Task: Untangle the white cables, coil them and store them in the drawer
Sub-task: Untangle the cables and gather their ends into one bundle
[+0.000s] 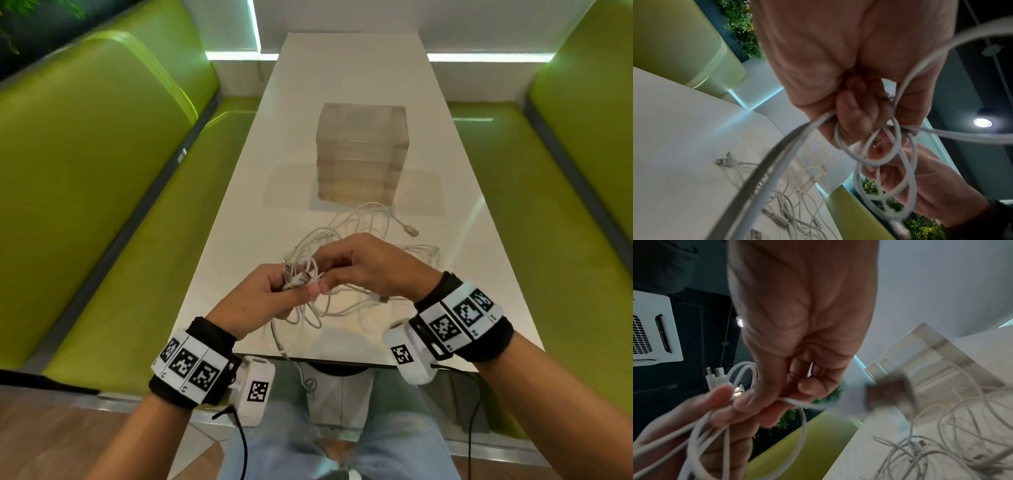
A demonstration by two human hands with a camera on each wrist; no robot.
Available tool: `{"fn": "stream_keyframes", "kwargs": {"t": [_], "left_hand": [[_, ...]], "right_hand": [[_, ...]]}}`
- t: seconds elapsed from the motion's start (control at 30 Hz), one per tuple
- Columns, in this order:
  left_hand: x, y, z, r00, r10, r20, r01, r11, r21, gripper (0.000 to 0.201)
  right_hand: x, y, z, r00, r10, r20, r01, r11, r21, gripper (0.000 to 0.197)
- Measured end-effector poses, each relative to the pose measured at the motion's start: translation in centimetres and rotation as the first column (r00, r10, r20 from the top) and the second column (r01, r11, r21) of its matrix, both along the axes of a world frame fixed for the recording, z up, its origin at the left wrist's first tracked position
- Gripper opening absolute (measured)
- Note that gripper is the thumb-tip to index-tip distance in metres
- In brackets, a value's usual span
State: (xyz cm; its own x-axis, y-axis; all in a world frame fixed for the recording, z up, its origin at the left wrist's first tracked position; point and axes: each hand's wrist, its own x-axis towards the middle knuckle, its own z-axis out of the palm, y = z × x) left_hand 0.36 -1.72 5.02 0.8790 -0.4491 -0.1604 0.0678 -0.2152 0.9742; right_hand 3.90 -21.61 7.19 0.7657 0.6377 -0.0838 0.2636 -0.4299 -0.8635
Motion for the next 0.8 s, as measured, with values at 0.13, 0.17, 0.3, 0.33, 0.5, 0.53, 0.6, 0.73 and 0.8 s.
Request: {"fn": "stream_keyframes", "kwargs": {"t": [0.13,0.17,0.3,0.33,0.5,0.53,0.6,0.73,0.8], "left_hand": [[-0.1,0.6,-0.6,0.993,0.105,-0.057,-0.11,0.988,-0.11,0.018],[-0.2,0.7,-0.7,0.996,0.069,-0.063,-0.075,0.992,-0.105,0.022],[-0.8,0.4,-0.6,0.982,-0.188,-0.033,0.187,0.982,-0.04,0.036],[-0.9,0.4,-0.7,0.974,-0.223,-0.027,0.222,0.974,-0.04,0.037],[-0.4,1.3,-1.8,0.978,0.053,-0.202,-0.115,0.943,-0.311,0.026],[-0.2,1.6,-1.9,0.968,0.13,-0.217,-0.199,0.919,-0.341,0.029],[0.0,1.8,-1.5,0.952,0.231,-0.2,-0.295,0.862,-0.412,0.024],[0.4,2.1,-0.9,0.923,0.32,-0.212,-0.384,0.775,-0.501,0.019],[0.6,2.1,-0.7,0.916,0.331,-0.226,-0.401,0.741,-0.538,0.021]], "right_hand": [[-1.0,-0.4,-0.4,0.992,-0.12,0.024,0.117,0.987,0.114,0.05],[-1.4,-0.3,-0.4,0.992,-0.119,0.039,0.112,0.984,0.141,0.059],[-2.3,0.2,-1.1,0.992,-0.084,0.089,0.065,0.978,0.196,0.044],[-2.4,0.2,-1.4,0.989,-0.114,0.091,0.093,0.973,0.212,0.036],[-3.2,-0.9,-1.9,0.951,-0.289,0.106,0.257,0.935,0.246,0.009],[-3.3,-1.1,-2.0,0.95,-0.293,0.108,0.264,0.938,0.225,0.01],[-3.8,-1.4,-2.5,0.962,-0.251,0.11,0.234,0.961,0.149,0.012],[-5.2,-1.0,-4.6,0.992,-0.12,0.027,0.122,0.99,-0.065,0.013],[-6.0,-0.6,-6.1,0.996,-0.084,-0.038,0.078,0.987,-0.138,0.022]]}}
